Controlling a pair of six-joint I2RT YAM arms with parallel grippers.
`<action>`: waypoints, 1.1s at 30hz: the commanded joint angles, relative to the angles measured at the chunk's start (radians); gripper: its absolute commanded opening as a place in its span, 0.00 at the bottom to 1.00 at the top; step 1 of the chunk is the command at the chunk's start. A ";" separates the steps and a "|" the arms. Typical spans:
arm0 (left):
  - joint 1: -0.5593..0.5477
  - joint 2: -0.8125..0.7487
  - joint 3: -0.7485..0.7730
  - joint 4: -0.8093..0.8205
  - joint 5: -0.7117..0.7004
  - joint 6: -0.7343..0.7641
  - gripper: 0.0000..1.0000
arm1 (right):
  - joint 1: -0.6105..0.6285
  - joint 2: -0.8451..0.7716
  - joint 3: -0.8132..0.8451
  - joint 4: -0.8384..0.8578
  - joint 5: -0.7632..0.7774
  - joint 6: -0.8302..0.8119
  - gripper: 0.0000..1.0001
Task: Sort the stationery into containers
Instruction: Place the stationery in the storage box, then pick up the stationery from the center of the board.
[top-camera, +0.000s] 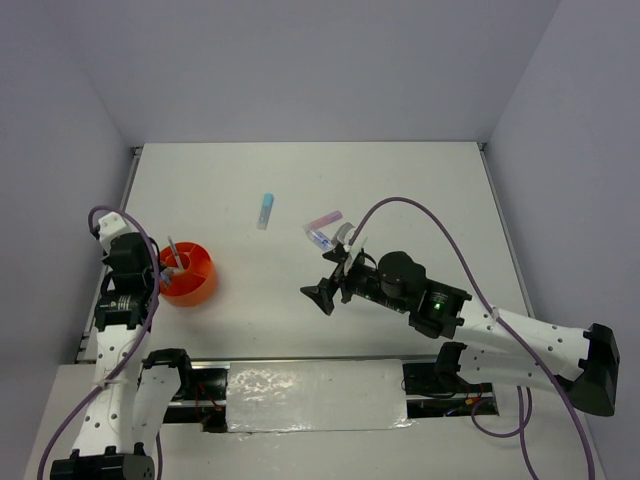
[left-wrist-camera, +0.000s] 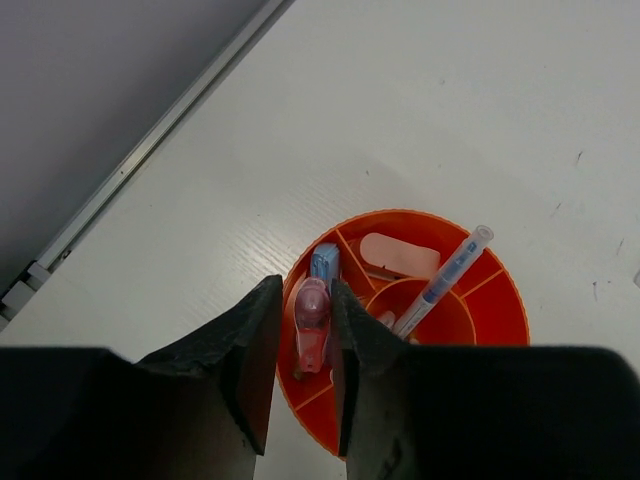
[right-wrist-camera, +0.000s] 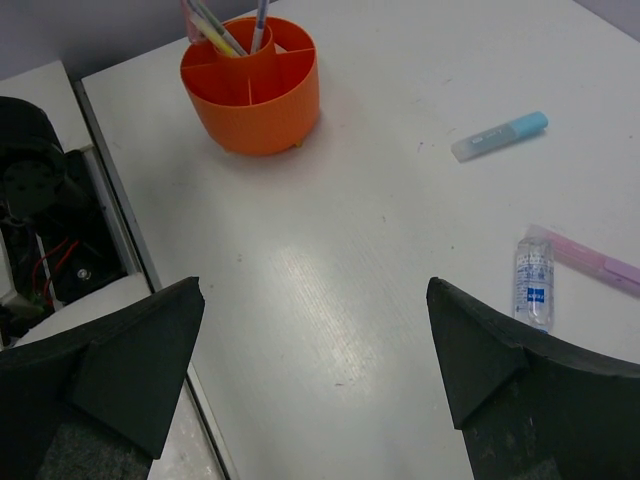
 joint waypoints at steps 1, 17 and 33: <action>0.005 -0.001 0.014 0.002 -0.030 -0.026 0.39 | -0.004 -0.023 -0.007 0.044 -0.002 -0.017 1.00; 0.005 -0.046 0.043 -0.029 -0.058 -0.049 0.84 | -0.023 0.059 0.018 0.038 0.034 0.021 1.00; 0.003 -0.055 0.358 -0.287 0.242 -0.181 0.99 | -0.103 1.018 1.012 -0.587 0.538 0.634 1.00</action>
